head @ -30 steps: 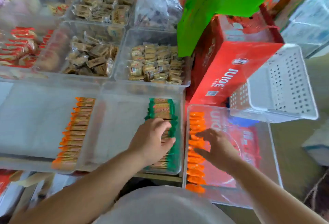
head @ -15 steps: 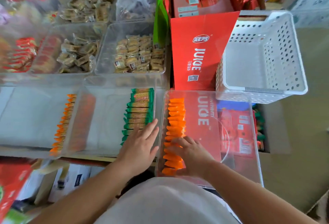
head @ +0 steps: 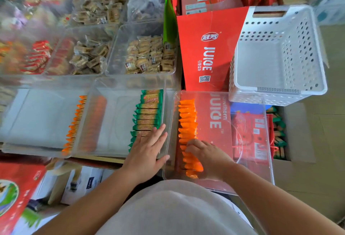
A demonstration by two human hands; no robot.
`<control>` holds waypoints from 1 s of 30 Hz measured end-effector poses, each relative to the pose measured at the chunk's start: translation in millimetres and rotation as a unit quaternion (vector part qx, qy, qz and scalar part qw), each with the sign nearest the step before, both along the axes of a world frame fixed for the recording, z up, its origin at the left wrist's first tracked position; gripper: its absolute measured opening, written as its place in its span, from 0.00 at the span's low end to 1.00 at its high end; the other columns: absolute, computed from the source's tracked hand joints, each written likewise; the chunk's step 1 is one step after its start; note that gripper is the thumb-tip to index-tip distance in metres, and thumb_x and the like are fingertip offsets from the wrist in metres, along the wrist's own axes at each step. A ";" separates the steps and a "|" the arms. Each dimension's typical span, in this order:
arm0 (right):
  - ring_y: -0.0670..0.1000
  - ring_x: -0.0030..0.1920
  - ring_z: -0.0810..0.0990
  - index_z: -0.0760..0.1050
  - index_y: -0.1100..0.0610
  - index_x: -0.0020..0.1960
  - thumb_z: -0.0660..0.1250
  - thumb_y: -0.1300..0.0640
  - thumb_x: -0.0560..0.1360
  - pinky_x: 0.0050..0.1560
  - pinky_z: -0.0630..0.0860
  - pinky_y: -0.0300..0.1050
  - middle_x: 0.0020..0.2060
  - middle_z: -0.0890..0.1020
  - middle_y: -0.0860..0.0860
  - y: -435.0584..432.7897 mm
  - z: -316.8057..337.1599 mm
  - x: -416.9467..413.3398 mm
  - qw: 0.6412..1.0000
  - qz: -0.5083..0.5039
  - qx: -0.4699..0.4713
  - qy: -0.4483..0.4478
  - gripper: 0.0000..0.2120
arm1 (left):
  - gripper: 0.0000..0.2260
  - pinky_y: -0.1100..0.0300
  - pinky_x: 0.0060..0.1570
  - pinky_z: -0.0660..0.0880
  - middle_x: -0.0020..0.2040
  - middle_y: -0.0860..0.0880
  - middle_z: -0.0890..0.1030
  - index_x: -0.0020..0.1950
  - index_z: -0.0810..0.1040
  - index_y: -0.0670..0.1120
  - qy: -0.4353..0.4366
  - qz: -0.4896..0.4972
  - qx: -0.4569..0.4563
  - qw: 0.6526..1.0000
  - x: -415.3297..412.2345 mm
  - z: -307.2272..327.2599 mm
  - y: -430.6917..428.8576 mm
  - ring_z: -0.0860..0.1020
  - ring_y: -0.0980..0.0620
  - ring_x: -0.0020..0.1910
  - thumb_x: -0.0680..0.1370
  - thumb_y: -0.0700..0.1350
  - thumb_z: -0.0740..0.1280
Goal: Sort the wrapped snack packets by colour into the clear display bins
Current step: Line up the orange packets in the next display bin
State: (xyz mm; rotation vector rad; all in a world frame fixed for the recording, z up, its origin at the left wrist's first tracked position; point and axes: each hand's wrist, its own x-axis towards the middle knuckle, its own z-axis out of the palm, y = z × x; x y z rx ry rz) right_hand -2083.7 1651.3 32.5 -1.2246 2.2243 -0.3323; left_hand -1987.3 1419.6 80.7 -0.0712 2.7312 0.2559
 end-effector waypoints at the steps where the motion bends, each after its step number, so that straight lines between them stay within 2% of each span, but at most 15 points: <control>1: 0.54 0.68 0.70 0.58 0.42 0.74 0.75 0.37 0.67 0.69 0.70 0.56 0.72 0.61 0.45 3.6 -0.6 -0.1 1.000 0.002 0.004 0.007 0.43 | 0.33 0.41 0.78 0.46 0.80 0.60 0.34 0.82 0.49 0.54 -0.008 0.002 -0.004 1.000 0.1 -0.9 0.3 0.39 0.54 0.80 0.80 0.64 0.54; 4: 0.55 0.69 0.68 0.51 0.34 0.76 0.74 0.39 0.70 0.71 0.68 0.58 0.74 0.58 0.48 13.5 -0.4 0.0 0.999 0.023 0.020 0.032 0.43 | 0.36 0.41 0.78 0.44 0.80 0.58 0.33 0.82 0.46 0.54 -0.014 0.010 -0.023 1.000 -1.9 -1.3 6.2 0.40 0.52 0.80 0.80 0.65 0.56; 8: 0.55 0.70 0.65 0.60 0.36 0.73 0.73 0.39 0.71 0.71 0.68 0.54 0.74 0.55 0.49 18.2 -0.9 0.6 1.000 0.020 0.017 0.017 0.35 | 0.36 0.44 0.78 0.41 0.79 0.59 0.31 0.82 0.45 0.54 -0.016 0.024 -0.025 0.999 -2.6 -2.2 11.0 0.39 0.52 0.80 0.80 0.65 0.57; 10: 0.55 0.70 0.65 0.63 0.38 0.71 0.73 0.38 0.70 0.71 0.69 0.54 0.73 0.54 0.48 16.2 -3.9 1.8 1.000 0.016 0.004 -0.006 0.34 | 0.36 0.45 0.78 0.42 0.79 0.59 0.31 0.82 0.45 0.54 -0.012 0.022 -0.025 0.999 -1.6 -3.6 9.5 0.38 0.52 0.80 0.80 0.65 0.57; 14: 0.52 0.68 0.68 0.67 0.40 0.68 0.75 0.36 0.68 0.66 0.73 0.48 0.73 0.54 0.45 15.0 -8.3 -1.5 1.000 0.011 -0.007 -0.026 0.33 | 0.36 0.43 0.79 0.45 0.79 0.59 0.31 0.82 0.45 0.54 -0.004 0.020 -0.014 1.000 0.3 -6.6 7.5 0.39 0.52 0.80 0.79 0.66 0.55; 19: 0.53 0.65 0.71 0.69 0.40 0.67 0.76 0.35 0.67 0.64 0.75 0.52 0.72 0.54 0.43 13.4 -10.0 -7.6 0.999 0.011 -0.003 -0.043 0.32 | 0.36 0.45 0.79 0.44 0.79 0.59 0.31 0.82 0.45 0.54 0.011 0.024 -0.012 1.000 2.1 -12.1 8.4 0.40 0.53 0.80 0.79 0.65 0.55; 21: 0.55 0.63 0.73 0.69 0.38 0.67 0.76 0.37 0.68 0.64 0.76 0.53 0.72 0.53 0.44 10.2 -9.9 -5.4 0.999 0.017 -0.003 -0.044 0.31 | 0.36 0.45 0.78 0.45 0.80 0.58 0.34 0.82 0.47 0.53 0.024 0.026 -0.007 0.999 2.5 -13.3 9.3 0.42 0.52 0.81 0.79 0.65 0.56; 27: 0.55 0.65 0.73 0.69 0.37 0.69 0.77 0.51 0.72 0.64 0.75 0.48 0.76 0.46 0.45 6.3 -2.5 3.6 0.998 0.054 0.017 -0.034 0.30 | 0.36 0.42 0.78 0.49 0.81 0.57 0.37 0.82 0.50 0.52 0.035 0.030 -0.002 0.999 3.5 -15.2 10.1 0.45 0.51 0.81 0.78 0.64 0.55; 30: 0.55 0.65 0.73 0.71 0.39 0.68 0.77 0.52 0.71 0.63 0.75 0.48 0.76 0.46 0.46 4.2 -0.1 4.3 0.998 0.052 0.017 -0.029 0.29 | 0.36 0.41 0.78 0.51 0.81 0.57 0.38 0.82 0.52 0.52 0.041 0.037 0.007 0.998 3.6 -14.2 11.3 0.46 0.50 0.81 0.78 0.64 0.57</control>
